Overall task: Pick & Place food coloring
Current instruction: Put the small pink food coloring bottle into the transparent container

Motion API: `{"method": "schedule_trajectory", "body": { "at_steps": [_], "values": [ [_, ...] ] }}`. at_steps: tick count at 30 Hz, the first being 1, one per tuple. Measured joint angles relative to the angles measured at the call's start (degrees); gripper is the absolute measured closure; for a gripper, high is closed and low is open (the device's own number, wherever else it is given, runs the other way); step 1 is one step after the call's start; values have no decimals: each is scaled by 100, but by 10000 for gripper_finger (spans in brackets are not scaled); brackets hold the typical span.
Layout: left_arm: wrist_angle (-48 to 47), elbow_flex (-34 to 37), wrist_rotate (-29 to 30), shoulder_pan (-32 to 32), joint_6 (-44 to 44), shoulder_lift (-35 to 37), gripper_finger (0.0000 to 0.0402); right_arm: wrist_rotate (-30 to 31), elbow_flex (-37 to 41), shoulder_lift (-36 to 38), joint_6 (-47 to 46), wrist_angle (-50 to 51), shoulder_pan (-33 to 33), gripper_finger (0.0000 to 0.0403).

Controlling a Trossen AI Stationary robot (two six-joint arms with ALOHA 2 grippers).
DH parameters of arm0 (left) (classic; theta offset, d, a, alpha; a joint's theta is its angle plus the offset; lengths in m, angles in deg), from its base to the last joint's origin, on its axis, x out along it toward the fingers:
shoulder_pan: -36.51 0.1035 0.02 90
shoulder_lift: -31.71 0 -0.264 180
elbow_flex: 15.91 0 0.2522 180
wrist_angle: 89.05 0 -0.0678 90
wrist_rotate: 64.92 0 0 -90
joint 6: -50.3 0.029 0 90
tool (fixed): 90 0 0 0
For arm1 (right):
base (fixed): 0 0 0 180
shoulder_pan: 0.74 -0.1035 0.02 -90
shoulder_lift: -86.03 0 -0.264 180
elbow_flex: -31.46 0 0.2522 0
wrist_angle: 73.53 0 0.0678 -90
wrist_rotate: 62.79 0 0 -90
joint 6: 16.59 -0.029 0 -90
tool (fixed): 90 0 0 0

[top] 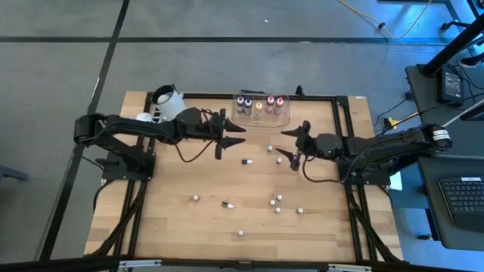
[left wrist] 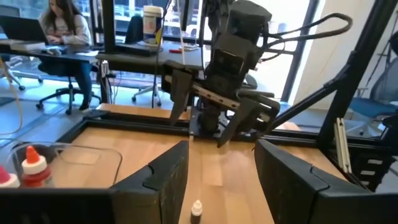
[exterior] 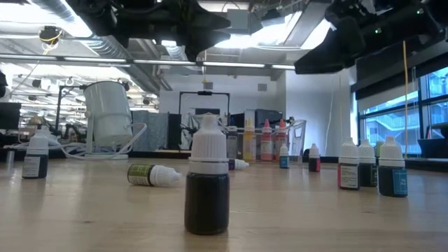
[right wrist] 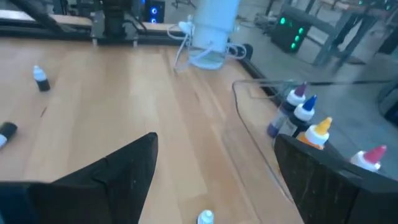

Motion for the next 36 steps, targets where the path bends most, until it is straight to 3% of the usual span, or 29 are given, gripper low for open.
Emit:
{"method": "schedule_trajectory", "body": {
  "at_steps": [7, 15, 20, 25, 36],
  "values": [
    [-76, 0, 2, 0, -1, -22, 226, -2, -2, -718, -965, 361, 69, 79],
    [-205, 0, 2, 0, -1, -25, 222, -180, 0, -1898, -1277, 579, 79, 79],
    [-285, 0, 2, 0, -1, -25, 225, -902, 0, -2132, -1417, 580, 173, 79],
    [-291, 0, 4, 0, -2, -25, 225, -894, 0, -2235, -1424, 624, 211, 82],
    [-298, 0, 7, 0, -1, -25, 225, -852, 0, -2249, -1359, 789, 211, 171]
  ]
}}
